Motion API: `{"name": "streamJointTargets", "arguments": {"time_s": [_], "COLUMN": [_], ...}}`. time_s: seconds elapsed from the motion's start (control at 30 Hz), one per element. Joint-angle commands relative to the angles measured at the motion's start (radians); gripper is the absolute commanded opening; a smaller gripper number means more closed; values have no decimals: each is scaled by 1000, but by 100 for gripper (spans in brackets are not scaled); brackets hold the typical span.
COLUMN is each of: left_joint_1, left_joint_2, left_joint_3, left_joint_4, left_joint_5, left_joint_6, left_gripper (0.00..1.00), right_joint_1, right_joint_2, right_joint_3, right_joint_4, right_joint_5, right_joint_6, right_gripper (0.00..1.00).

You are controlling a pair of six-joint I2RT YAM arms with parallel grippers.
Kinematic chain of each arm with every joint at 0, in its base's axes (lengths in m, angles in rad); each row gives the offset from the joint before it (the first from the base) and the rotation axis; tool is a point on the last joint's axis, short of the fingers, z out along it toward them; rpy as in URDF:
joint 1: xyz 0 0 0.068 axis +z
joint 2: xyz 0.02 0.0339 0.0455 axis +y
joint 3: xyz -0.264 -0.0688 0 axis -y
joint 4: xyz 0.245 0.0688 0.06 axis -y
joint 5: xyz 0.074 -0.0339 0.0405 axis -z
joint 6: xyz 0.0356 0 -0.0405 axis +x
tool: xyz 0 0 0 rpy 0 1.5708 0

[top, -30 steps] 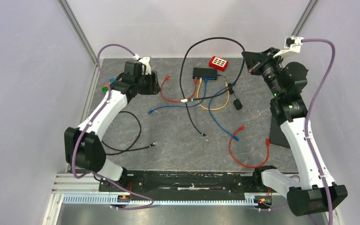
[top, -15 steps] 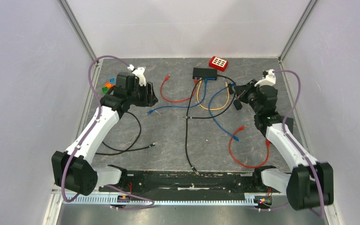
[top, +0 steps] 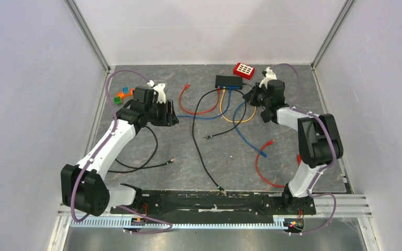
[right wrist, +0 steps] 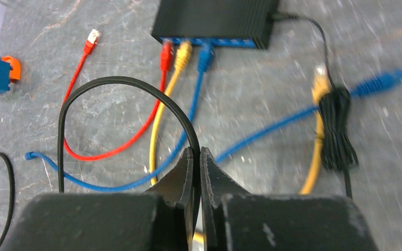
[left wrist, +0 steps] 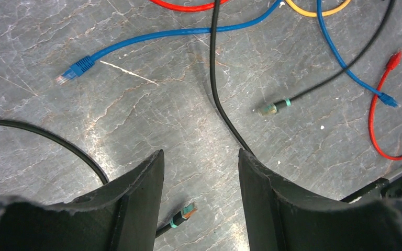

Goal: Insert the plug into the switch port
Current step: Place the connector at the center of the board.

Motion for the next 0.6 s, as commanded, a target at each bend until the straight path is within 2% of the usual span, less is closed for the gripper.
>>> {"name": "streamJointTargets", "arguments": {"time_s": [0.0, 0.2, 0.27, 0.33, 0.43, 0.57], "left_joint_1": [-8, -32, -56, -90, -149, -227], "left_joint_2": [21, 32, 26, 24, 19, -4], "left_joint_3": [-5, -27, -43, -55, -87, -140], "left_joint_4": [4, -6, -6, -11, -13, -9], "left_joint_5": [56, 73, 61, 44, 13, -20], "left_joint_6": [-29, -30, -35, -35, -42, -41], "left_gripper": [59, 59, 59, 59, 58, 58], "right_joint_1": [44, 75, 75, 75, 75, 75], "right_joint_2": [104, 221, 230, 230, 172, 19], "right_joint_3": [186, 351, 390, 456, 488, 388], "right_joint_4": [37, -40, -76, -192, -316, -480], "right_joint_5": [-62, -63, -32, 37, 102, 234], "right_joint_6": [-103, -181, -202, -229, -245, -160], "right_gripper": [4, 13, 23, 37, 50, 55]}}
